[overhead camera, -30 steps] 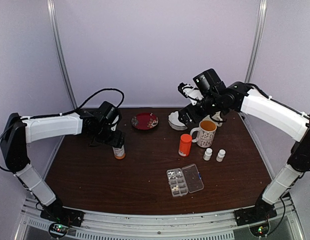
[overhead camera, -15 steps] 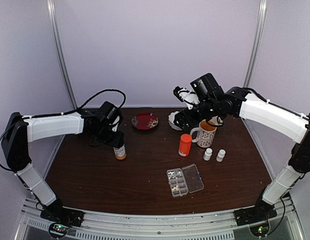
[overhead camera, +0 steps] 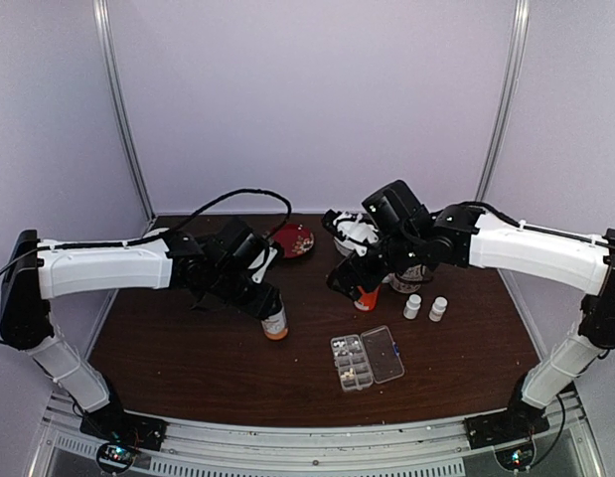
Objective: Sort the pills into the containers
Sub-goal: Move the pill bottle to the center of the board, then pick up the pill bottle from the center of the board.
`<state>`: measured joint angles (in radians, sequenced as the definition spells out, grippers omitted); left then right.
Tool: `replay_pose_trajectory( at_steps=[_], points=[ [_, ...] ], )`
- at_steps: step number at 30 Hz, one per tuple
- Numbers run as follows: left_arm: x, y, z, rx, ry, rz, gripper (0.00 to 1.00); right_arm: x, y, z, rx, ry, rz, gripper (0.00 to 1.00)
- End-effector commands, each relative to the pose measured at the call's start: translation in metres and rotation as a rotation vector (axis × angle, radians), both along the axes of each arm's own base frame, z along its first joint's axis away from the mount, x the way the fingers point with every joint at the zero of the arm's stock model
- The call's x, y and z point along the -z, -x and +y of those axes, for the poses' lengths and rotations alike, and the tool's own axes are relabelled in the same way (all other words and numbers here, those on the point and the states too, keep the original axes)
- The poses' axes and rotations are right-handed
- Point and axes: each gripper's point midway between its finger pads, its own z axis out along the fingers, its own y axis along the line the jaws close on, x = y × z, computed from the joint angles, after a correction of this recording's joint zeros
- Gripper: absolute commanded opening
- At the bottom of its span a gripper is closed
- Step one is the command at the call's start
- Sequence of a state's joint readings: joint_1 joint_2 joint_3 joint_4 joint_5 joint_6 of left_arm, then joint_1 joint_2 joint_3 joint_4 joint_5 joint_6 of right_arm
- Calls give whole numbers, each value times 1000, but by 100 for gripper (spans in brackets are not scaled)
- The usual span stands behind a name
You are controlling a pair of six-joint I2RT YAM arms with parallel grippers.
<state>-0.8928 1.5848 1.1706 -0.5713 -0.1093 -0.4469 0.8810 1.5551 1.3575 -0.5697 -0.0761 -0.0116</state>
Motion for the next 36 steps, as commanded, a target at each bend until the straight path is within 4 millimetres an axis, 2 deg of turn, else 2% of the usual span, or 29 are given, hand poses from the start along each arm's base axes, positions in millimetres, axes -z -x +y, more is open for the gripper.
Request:
replay_pose_trajectory(
  at_steps=[1,10,11,13,16,20,28,32,36],
  points=[
    [-19,0,-21,12,116,-82,39,-12,12,11,-45,-64,-28,88],
    [-4,8,-27,36,123,-124,44,12,36,15,-82,-96,4,87],
    [-3,8,-27,37,126,-123,47,14,37,15,-77,-97,11,87],
    [-4,9,-29,47,135,-119,65,16,38,15,-75,-96,14,87],
    [-6,11,-31,55,152,-117,83,18,40,16,-78,-101,15,87],
    [-14,15,-28,52,186,-133,97,18,42,21,-87,-109,16,87],
    [-26,16,2,-16,216,-180,97,13,43,39,-100,-126,20,85],
    [-31,11,31,-85,248,-190,95,18,48,57,-128,-121,32,85],
    [-24,2,64,-179,279,-157,94,24,47,77,-121,-105,52,85]
  ],
)
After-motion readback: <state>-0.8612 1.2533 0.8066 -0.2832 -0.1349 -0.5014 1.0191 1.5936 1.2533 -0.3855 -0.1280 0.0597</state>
